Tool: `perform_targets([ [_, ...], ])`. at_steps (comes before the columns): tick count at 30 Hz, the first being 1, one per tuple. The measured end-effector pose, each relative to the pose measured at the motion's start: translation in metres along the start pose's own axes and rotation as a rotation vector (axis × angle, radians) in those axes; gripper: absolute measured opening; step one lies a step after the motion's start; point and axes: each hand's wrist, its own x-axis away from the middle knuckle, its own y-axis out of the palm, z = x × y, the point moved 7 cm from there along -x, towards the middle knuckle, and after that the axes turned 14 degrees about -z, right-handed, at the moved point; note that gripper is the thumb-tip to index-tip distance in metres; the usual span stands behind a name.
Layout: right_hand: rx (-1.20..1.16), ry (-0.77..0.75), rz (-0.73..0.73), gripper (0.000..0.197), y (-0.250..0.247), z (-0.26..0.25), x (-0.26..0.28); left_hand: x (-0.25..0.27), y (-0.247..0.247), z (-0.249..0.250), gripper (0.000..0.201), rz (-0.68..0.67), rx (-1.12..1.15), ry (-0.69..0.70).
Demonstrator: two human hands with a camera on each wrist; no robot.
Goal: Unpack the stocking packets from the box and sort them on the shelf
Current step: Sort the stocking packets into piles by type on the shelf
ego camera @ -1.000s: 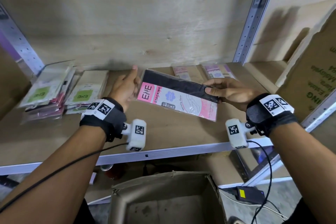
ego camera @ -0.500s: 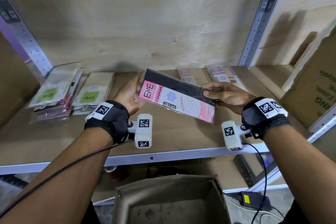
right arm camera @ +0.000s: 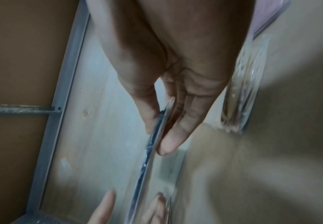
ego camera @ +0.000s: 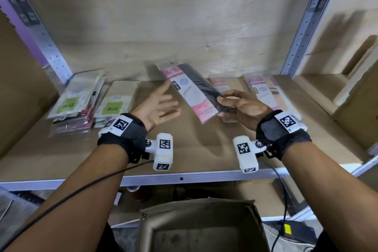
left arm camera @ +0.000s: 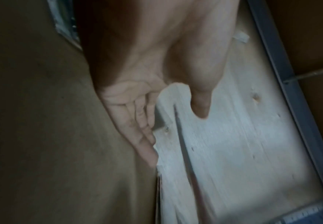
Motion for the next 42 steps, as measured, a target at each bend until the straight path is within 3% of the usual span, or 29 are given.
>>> perform_targets([
  [2,-0.026,-0.018,0.026,0.026,0.009,0.004,-0.005,0.001,0.009,-0.005,0.062,-0.093,-0.162,-0.038],
  [5,-0.016,-0.017,0.073,0.033,0.022,0.009,-0.007,0.003,0.017,-0.009,0.037,-0.174,-0.294,-0.018],
  [9,0.113,0.05,0.126,0.034,0.03,0.012,-0.009,0.004,0.004,-0.007,0.025,-0.037,-0.365,0.026],
  [14,0.461,0.189,0.164,0.013,0.029,0.017,-0.012,0.004,-0.006,-0.007,0.021,0.033,-0.486,-0.021],
  [21,0.813,0.357,0.143,0.018,0.032,0.023,-0.007,0.003,-0.004,-0.013,0.022,0.034,-0.582,-0.101],
  [25,0.983,0.305,0.163,0.018,0.036,0.013,-0.002,0.005,-0.005,-0.008,0.029,0.103,-0.676,-0.143],
  [29,0.988,0.281,0.133,0.018,0.04,0.013,-0.002,0.008,0.006,-0.011,0.025,0.033,-0.698,-0.187],
  [34,0.961,0.191,0.182,0.028,0.039,0.008,-0.006,0.007,0.015,-0.007,0.023,-0.008,-0.668,-0.129],
  [38,0.949,0.156,0.178,0.029,0.037,0.009,-0.01,0.0,0.018,-0.006,0.049,0.001,-0.64,-0.097],
  [42,0.969,0.124,0.182,0.038,0.035,0.008,-0.013,-0.005,0.022,-0.004,0.054,-0.001,-0.607,-0.068],
])
